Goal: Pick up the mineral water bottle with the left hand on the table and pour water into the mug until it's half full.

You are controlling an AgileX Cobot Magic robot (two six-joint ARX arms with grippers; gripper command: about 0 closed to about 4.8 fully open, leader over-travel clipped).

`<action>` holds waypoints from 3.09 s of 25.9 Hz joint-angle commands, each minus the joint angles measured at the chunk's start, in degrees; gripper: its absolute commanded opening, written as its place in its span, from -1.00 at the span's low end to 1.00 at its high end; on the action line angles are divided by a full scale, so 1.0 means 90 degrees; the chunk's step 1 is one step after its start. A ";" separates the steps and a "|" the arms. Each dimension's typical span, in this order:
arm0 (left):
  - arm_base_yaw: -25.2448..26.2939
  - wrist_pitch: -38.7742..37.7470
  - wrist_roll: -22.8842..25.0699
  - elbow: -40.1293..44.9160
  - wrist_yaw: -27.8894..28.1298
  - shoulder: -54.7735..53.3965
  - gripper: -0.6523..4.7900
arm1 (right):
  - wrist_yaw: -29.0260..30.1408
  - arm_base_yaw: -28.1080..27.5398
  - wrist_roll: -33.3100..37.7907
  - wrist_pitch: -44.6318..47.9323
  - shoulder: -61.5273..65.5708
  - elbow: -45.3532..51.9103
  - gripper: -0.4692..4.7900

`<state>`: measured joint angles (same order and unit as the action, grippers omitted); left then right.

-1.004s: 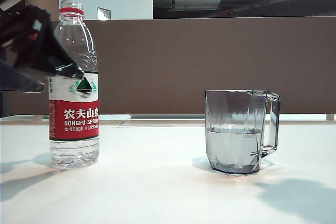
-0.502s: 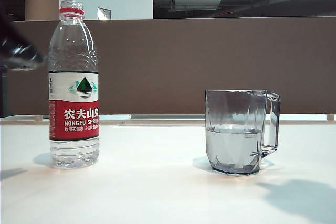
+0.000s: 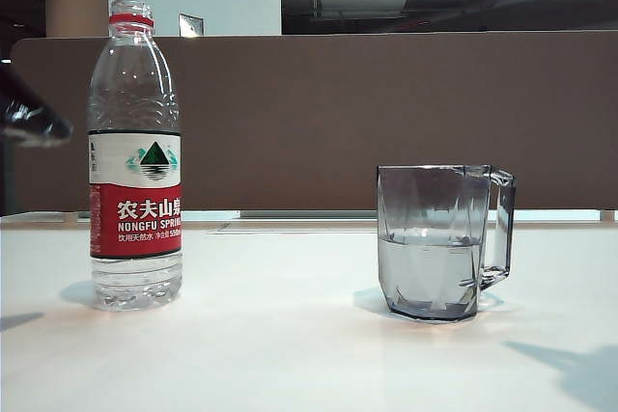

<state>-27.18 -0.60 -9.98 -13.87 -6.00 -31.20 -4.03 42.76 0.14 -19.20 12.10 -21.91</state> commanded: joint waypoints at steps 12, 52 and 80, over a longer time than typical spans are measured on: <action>0.0010 0.2773 0.0012 -0.0024 -0.0027 0.0651 -0.78 | 0.0007 0.0007 -0.0019 0.0138 -0.0347 -0.0039 -0.85; 0.2489 0.0359 0.1248 0.1486 -0.0024 0.3436 -0.78 | 0.0007 0.0005 -0.0019 0.0136 -0.0381 -0.0039 -0.85; 0.2786 0.0364 0.0850 0.1484 -0.0024 0.3436 -0.78 | 0.0007 0.0005 -0.0019 0.0136 -0.0381 -0.0039 -0.85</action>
<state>-2.13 1.89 -2.24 -0.23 -6.02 -0.27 -4.05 42.78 0.14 -19.00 8.69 -21.91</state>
